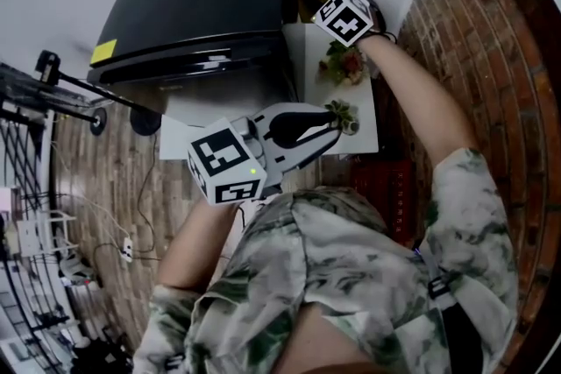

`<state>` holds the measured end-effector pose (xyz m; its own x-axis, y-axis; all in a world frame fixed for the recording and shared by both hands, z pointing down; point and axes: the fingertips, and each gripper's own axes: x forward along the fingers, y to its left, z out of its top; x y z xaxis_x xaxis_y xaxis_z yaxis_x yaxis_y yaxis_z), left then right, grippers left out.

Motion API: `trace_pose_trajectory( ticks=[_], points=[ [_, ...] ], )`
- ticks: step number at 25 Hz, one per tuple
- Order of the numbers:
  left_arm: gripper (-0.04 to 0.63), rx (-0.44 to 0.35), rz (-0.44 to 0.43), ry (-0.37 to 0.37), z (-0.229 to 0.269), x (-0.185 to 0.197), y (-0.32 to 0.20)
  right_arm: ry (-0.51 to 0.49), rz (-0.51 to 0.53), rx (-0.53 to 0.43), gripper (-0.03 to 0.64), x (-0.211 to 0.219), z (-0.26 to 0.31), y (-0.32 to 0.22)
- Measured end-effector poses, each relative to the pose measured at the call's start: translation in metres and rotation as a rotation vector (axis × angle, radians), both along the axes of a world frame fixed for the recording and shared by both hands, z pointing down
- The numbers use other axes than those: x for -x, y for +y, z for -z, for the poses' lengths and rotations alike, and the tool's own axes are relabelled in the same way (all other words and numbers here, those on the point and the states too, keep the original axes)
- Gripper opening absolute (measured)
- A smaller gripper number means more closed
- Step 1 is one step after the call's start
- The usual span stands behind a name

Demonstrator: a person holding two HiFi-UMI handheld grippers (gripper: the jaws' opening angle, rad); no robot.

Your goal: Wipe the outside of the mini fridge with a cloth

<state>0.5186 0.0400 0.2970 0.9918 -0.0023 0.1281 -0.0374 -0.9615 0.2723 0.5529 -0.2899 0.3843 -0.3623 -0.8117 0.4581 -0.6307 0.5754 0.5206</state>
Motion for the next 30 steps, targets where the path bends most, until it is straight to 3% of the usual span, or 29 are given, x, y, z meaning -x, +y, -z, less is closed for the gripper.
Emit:
trace_pose_trajectory(
  ticks=[17,23,30],
  points=[
    [0.070,0.035,0.068,-0.024,-0.017,0.008,-0.009,-0.052,-0.050,0.205,0.098,-0.006,-0.137,0.011],
    [0.071,0.031,0.068,-0.023,-0.017,0.011,-0.014,-0.208,-0.104,0.169,0.098,-0.025,-0.097,0.018],
    [0.069,0.043,0.055,-0.002,-0.017,0.012,-0.012,-0.310,-0.071,0.020,0.098,-0.032,0.005,0.046]
  ],
)
